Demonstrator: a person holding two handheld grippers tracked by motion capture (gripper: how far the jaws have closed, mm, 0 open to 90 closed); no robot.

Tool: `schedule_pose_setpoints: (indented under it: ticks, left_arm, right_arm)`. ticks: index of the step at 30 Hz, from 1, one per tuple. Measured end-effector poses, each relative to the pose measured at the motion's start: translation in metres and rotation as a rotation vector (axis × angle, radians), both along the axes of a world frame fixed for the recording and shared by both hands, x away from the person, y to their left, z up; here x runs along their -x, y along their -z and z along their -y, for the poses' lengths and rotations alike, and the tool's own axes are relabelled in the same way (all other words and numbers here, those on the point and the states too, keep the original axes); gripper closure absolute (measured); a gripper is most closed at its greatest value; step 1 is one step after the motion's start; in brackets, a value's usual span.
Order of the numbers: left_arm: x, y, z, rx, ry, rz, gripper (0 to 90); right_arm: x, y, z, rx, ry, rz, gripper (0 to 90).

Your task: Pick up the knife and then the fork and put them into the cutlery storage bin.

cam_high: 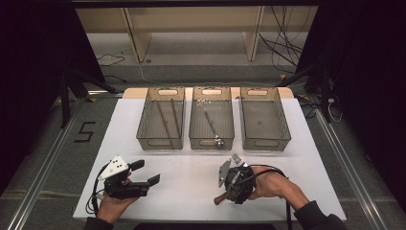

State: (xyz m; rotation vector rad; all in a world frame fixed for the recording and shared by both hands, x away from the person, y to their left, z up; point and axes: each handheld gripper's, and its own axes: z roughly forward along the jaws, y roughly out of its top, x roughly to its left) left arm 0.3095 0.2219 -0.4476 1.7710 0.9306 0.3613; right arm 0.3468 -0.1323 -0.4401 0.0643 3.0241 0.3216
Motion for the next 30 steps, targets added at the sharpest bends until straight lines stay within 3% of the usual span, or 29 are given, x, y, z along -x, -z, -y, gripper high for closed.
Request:
schedule_pose_setpoints:
  ticks: [2,11,12,18,24,27,30]
  left_arm:
    - [0.0,0.0,0.0,-0.001,0.002,0.001,15.5]
    - [0.0,0.0,0.0,-0.002,0.002,-0.001,15.5]
    - [0.0,0.0,0.0,-0.002,0.002,-0.001,15.5]
    - [-0.001,0.0,0.001,-0.002,0.004,-0.001,15.5]
    - [-0.001,0.001,0.002,-0.006,0.007,-0.003,15.5]
    - [-0.001,0.001,0.002,-0.006,0.007,-0.003,15.5]
    - [-0.001,0.001,0.002,-0.006,0.007,-0.003,15.5]
  right_arm:
    - [-0.001,0.001,-0.001,-0.009,-0.01,0.005,44.4]
    - [-0.006,0.009,-0.01,0.064,-0.076,-0.009,47.4]
    - [-0.005,0.01,-0.011,0.059,-0.054,-0.022,47.8]
    - [-0.008,0.015,-0.012,0.082,-0.063,-0.036,52.2]
    - [-0.011,0.016,-0.014,0.097,-0.08,-0.084,59.5]
    - [-0.011,0.016,-0.016,0.101,-0.111,-0.083,63.4]
    - [-0.008,0.015,-0.021,0.141,-0.154,-0.079,67.6]
